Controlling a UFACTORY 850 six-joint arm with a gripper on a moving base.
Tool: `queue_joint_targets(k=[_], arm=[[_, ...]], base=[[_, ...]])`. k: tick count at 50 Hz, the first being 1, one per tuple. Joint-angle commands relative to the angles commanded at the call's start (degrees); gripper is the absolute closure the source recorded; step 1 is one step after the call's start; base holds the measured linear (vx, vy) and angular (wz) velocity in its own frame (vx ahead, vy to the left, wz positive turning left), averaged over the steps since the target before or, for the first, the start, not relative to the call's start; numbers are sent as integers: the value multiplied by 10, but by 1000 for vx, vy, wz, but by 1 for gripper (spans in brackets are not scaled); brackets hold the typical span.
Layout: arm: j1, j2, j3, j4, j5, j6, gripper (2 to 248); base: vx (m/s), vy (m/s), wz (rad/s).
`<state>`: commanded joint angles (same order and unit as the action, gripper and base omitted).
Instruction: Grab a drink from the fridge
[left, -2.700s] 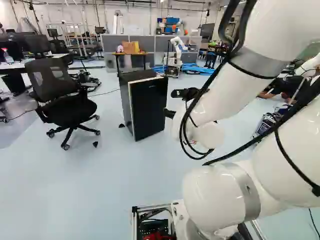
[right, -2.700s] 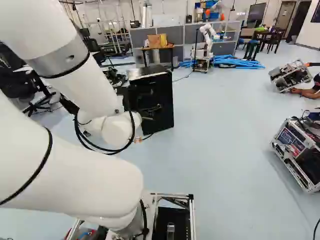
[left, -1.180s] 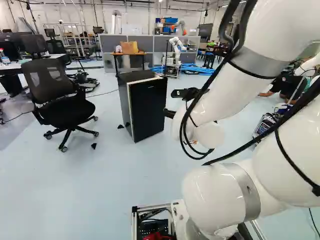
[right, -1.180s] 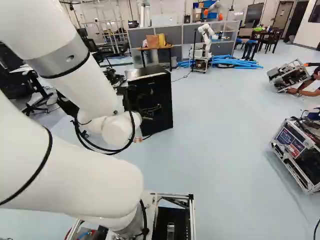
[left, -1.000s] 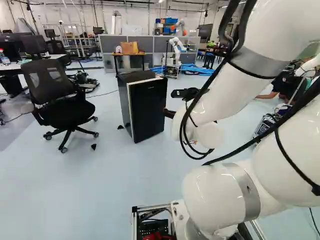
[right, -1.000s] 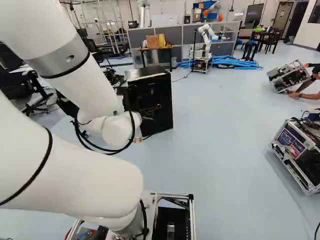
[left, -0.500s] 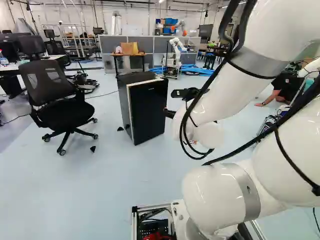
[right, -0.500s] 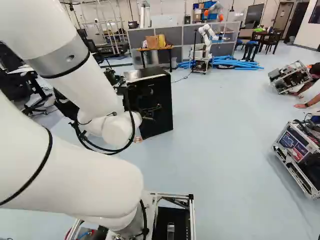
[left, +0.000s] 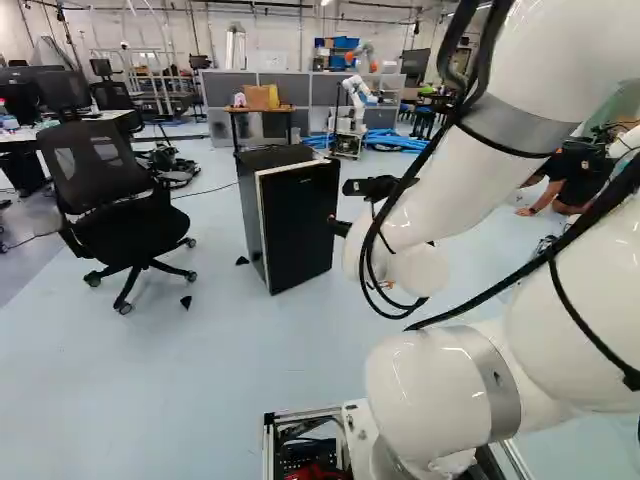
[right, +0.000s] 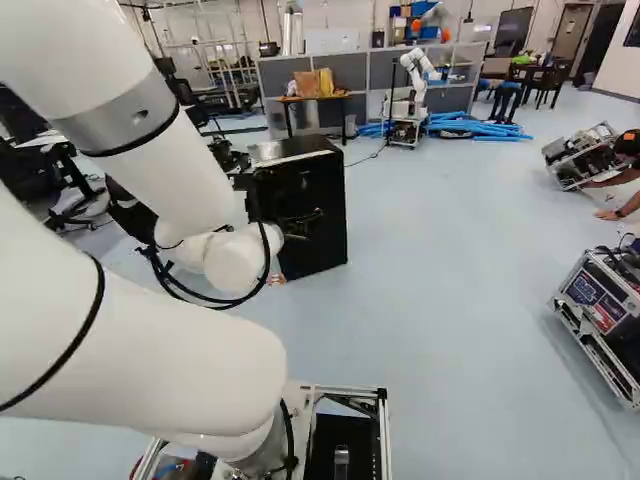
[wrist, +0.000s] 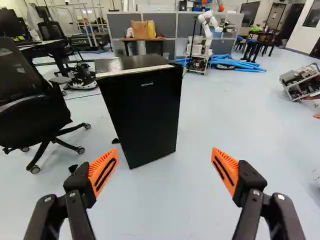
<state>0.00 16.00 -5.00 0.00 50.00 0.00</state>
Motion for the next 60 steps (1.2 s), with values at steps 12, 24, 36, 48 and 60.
queue_joint_targets(k=[12,24,36,48,60], arm=[[0,0,0,0,0,0,3],[0,0,0,0,0,0,3],[0,0,0,0,0,0,3],[0,0,0,0,0,0,3],[0,0,0,0,0,0,3]], base=[[67,24,113],[94,29,171],[108,-2,203],[84,-10,154],[82,-9,152]])
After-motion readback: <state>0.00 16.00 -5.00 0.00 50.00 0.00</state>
